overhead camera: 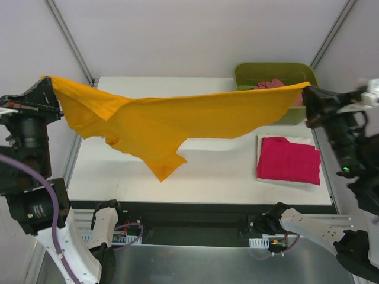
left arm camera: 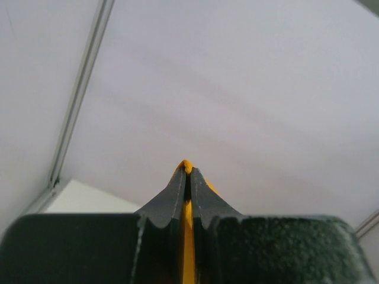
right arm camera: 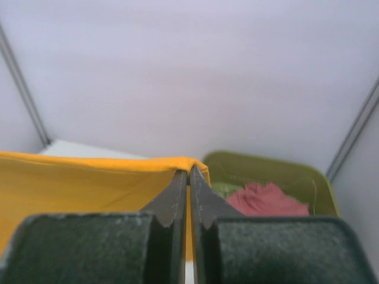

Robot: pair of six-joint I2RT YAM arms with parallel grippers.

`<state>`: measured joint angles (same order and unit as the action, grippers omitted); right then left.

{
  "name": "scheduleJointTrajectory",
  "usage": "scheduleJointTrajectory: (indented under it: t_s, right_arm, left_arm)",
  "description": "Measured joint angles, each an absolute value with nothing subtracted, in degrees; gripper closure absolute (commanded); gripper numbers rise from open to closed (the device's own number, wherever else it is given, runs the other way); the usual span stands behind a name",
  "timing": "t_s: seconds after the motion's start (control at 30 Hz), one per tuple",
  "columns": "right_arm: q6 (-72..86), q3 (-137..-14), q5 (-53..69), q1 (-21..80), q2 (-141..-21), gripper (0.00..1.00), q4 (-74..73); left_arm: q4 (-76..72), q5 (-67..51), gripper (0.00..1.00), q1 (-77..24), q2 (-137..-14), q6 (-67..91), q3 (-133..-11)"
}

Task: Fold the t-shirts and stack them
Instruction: Flatten out the tshirt

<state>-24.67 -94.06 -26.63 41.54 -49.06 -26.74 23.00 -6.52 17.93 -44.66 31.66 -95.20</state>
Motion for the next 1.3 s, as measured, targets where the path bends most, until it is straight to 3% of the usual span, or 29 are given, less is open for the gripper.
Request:
scheduleJointTrajectory:
  t_s: [0.13,0.27,0.5,0.7,0.93,1.13,1.3]
  right_arm:
    - [-25.6,-106.7,-20.5,41.6,-47.5,1.0,-31.9]
    - [-25.8,-111.4,-16.3,41.5,-45.3,1.0,-35.9]
    - [-27.6,-109.2,-18.4,41.5,-45.7,1.0,-39.9]
    - [-30.0,-100.7,-29.9,41.5,-51.4,0.99,-38.2]
    - [-27.6,-93.5,-33.3,32.3,-73.6,1.0,-33.8]
    - [-22.8,-91.8,-23.4,24.5,-97.6,1.0,-33.3]
    - [-21.5,-97.1,-17.2,22.2,-111.5,1.0,-33.9]
  left_arm:
    - [22.9,-5.0,1.0,17.9,-44.7,28.3,-104.3]
    - [23.0,-4.3,1.0,17.9,-45.5,25.8,-113.2]
    - [18.3,-5.8,1.0,17.9,-48.9,23.0,-118.6]
    - [11.2,-14.1,1.0,17.9,-59.0,21.1,-111.6]
    - [7.9,-25.5,1.0,17.4,-83.0,19.0,-102.7]
    - [10.9,-26.8,1.0,14.2,-102.9,16.3,-92.2]
    - [11.9,-25.7,1.0,10.2,-113.4,15.1,-93.9]
